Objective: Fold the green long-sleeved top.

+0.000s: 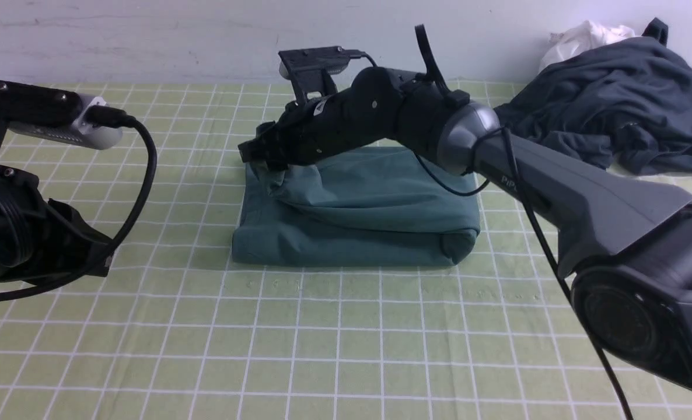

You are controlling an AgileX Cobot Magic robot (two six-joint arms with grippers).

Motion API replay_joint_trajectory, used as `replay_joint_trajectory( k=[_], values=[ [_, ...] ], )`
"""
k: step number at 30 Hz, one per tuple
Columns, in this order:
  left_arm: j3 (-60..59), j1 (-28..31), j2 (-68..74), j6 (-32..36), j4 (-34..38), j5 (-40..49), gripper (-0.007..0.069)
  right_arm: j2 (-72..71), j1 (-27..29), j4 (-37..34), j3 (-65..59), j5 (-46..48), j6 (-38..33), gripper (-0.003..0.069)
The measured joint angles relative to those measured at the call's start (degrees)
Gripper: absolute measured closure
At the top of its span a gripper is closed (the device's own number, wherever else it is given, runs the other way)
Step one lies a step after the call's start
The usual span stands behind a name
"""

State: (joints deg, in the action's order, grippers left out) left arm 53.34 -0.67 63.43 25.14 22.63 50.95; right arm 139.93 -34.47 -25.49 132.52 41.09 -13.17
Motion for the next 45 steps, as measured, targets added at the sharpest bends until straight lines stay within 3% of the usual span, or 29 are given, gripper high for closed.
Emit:
replay_joint_trajectory(
  k=[3,7,14,17,25,34,39,45],
  values=[
    [0.0,0.0,0.0,0.0,0.0,0.0,0.0628,-1.5,0.1,1.7,4.1,3.7,0.0,0.0286],
    [0.0,0.0,0.0,0.0,0.0,0.0,0.0628,-3.1,0.2,5.6,8.0,7.6,0.0,0.0323],
    [0.0,0.0,0.0,0.0,0.0,0.0,0.0628,1.1,0.2,10.4,8.9,12.6,5.0,0.0598],
    [0.0,0.0,0.0,0.1,0.3,0.0,0.0628,5.2,-1.0,10.8,8.8,14.3,5.4,0.0659],
    [-0.1,0.0,-5.4,3.7,0.5,-0.4,0.0628,6.3,-3.8,11.8,8.1,17.0,1.8,0.0675],
    [-6.5,0.0,-23.7,8.3,0.9,-10.0,0.0628,-11.6,4.0,16.4,6.6,20.5,0.5,0.0675],
    [-14.7,0.0,-31.6,10.6,0.9,-21.2,0.0628,-16.6,10.1,20.2,-11.2,21.6,1.0,0.0675],
    [-20.0,0.0,-37.4,12.0,1.2,-30.4,0.0628,-15.4,12.9,24.0,-27.5,21.4,1.3,0.0675]
  ],
)
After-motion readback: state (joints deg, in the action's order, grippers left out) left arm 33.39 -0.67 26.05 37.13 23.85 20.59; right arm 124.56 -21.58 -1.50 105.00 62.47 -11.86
